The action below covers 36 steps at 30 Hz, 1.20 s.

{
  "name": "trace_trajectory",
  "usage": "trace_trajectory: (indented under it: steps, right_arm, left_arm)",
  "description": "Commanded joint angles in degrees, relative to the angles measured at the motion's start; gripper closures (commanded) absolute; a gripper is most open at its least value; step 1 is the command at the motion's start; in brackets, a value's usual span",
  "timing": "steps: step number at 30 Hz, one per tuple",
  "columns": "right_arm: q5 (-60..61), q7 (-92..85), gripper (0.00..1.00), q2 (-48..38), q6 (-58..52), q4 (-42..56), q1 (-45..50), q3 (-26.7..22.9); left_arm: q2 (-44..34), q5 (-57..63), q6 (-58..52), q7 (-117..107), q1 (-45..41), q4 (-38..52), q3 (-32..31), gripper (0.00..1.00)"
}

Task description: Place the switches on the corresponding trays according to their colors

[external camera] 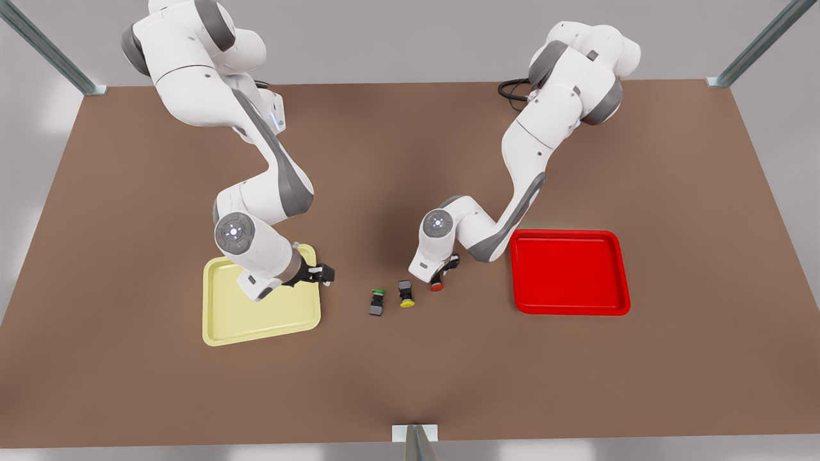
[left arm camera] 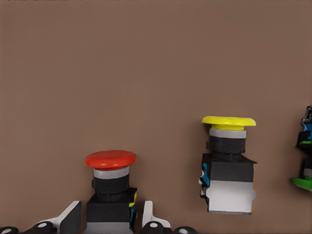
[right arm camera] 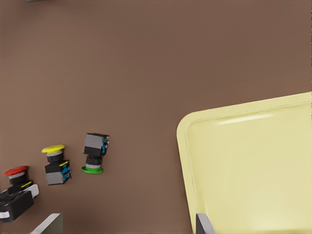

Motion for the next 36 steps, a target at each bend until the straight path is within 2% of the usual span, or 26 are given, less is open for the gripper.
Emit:
trace_trajectory:
  steps: [1,3,10,11,16,18,22,26,28,31,32,33,34,36]
  right_arm:
    - [0.00,0.09,0.00,0.04,0.00,0.00,0.00,0.01]
    - [0.00,0.09,0.00,0.04,0.00,0.00,0.09,0.01]
    - [0.00,0.18,0.00,0.04,0.00,0.09,0.70,0.01]
    - [0.00,0.18,0.00,0.04,0.00,0.09,1.14,0.01]
    - [0.00,3.43,0.00,0.04,0.09,0.62,2.99,0.01]
    - [-0.61,5.18,0.00,0.39,0.18,0.70,3.60,0.01]
    - [-1.14,7.38,0.00,4.26,0.18,4.48,4.57,0.01]
    - [-5.09,13.53,0.00,13.66,0.09,15.91,10.81,-0.26]
    - [-6.59,13.53,0.00,17.01,1.41,18.46,12.39,-0.26]
    - [-6.59,17.13,0.00,18.59,2.20,19.78,14.68,-0.43]
    - [-6.68,19.33,0.00,20.52,2.20,21.79,16.26,-0.69]
    - [-7.38,21.71,0.00,21.66,2.29,22.85,16.35,-0.61]
    - [-7.38,22.15,0.00,22.28,2.63,22.85,16.44,-0.52]
    - [-7.47,22.94,0.00,24.56,5.45,22.77,18.55,-0.78]
  left_arm:
    - [0.00,0.31,0.00,0.01,0.00,0.00,0.01,0.44]
    - [0.00,0.31,0.00,-0.08,0.00,0.00,0.01,0.48]
    - [0.00,0.31,0.09,-0.08,0.00,0.00,0.01,0.51]
    - [0.00,0.31,0.09,-0.17,0.00,0.00,0.01,0.54]
    - [-0.53,0.22,0.09,-0.17,0.00,0.00,0.01,0.54]
    - [-3.69,0.22,-0.79,0.27,1.58,-1.31,0.01,0.54]
    - [-13.80,0.31,-0.09,2.47,9.84,-11.51,0.01,0.54]
    - [-22.50,0.49,0.61,17.67,19.42,-24.96,1.59,0.54]
    - [-27.25,0.49,7.20,20.22,19.51,-34.01,5.98,0.54]
    - [-28.13,0.49,13.53,25.40,19.51,-40.08,12.05,0.53]
    - [-27.69,0.49,13.62,27.43,19.51,-40.08,13.63,0.48]
    - [-27.51,0.49,13.53,28.13,19.51,-40.08,13.98,0.12]
    - [-27.69,0.49,13.01,28.22,19.51,-39.99,13.98,0.01]
    - [-28.74,0.40,11.16,28.04,19.51,-39.99,13.98,0.00]
